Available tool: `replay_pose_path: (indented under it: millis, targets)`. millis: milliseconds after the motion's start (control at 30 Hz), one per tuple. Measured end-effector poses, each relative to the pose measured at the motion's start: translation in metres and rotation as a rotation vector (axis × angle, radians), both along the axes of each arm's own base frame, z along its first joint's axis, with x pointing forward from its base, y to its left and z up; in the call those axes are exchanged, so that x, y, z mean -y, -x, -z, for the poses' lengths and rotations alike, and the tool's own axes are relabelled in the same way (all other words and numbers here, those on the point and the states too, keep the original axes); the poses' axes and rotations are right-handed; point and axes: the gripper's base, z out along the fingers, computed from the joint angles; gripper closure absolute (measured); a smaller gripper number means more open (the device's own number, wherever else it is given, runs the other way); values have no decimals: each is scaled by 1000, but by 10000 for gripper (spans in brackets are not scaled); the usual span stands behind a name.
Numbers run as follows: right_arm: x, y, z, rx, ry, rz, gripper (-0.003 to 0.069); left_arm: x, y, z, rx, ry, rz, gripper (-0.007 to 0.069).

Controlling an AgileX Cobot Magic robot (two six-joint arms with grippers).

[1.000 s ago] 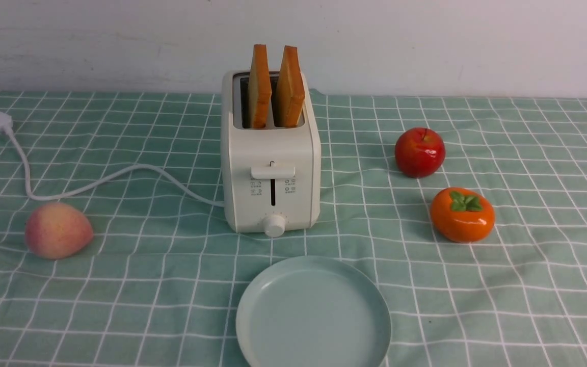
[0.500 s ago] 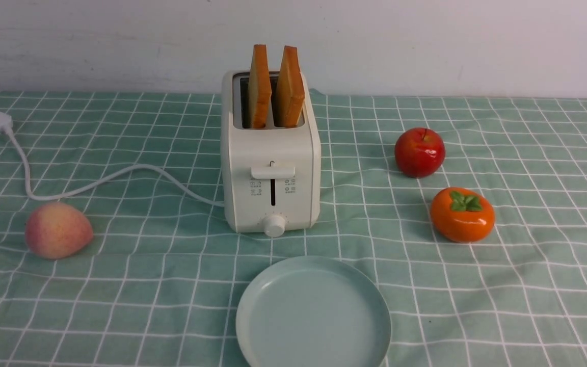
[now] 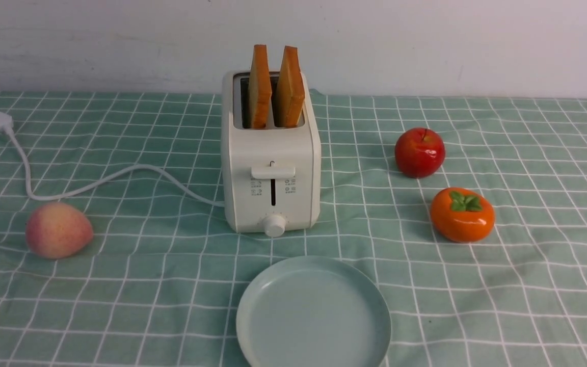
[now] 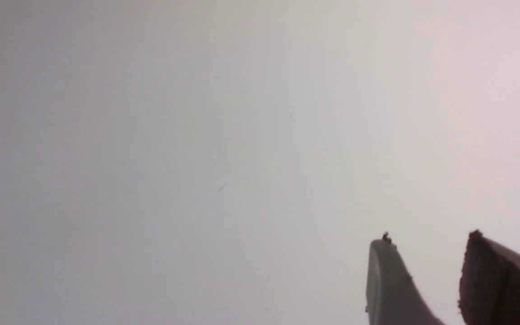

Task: Take toasted bread from bread machine on blue coffee table place on plate.
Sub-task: 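Grasp the toast slice in the toaster and pull it up out of the slot with the right gripper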

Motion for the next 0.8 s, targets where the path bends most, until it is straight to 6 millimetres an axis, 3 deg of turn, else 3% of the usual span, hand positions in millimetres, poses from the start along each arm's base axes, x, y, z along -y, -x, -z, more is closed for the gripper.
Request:
replay_pose_path:
  millis: [33, 67, 133, 167, 200, 233, 300, 333, 367, 400, 500, 600, 667, 800]
  targets:
    - [-1, -8, -15, -30, -1, -3, 419, 1, -5, -14, -43, -50, -9, 386]
    - [-1, -9, -22, -31, -1, -4, 419, 2, -8, -12, -65, -59, -10, 386]
    - [-3, -38, -51, -153, 33, 2, 419, 4, -33, -36, -269, -148, -7, 386]
    - [-3, -45, -51, -187, 38, 2, 419, 4, -35, -37, -287, -154, -7, 386]
    - [-4, -67, -57, -299, 65, 9, 419, 5, -55, -41, -455, -172, 12, 386]
    - [-4, -78, -58, -359, 82, 14, 419, 5, -61, -44, -490, -175, 16, 386]
    - [-4, -99, -56, -477, 125, 31, 419, 5, -78, -35, -672, -180, 41, 386]
    - [-4, -107, -52, -512, 134, 34, 419, 5, -81, -34, -705, -180, 45, 386]
    - [-4, -130, -41, -610, 166, 44, 419, 5, -91, -23, -834, -181, 64, 386]
    - [-4, -133, -39, -621, 168, 45, 419, 5, -92, -22, -846, -181, 66, 386]
    - [-11, -169, -7, -799, 145, 3, 419, 14, -101, -7, -964, -198, 141, 386]
    - [-36, -196, 27, -992, 172, -103, 419, 27, -104, -3, -977, -251, 226, 386]
    - [-63, -213, 42, -1102, 255, -210, 419, 37, -105, -2, -963, -320, 289, 386]
    - [-114, -241, 42, -1139, 353, -366, 419, 52, -105, -5, -882, -462, 367, 386]
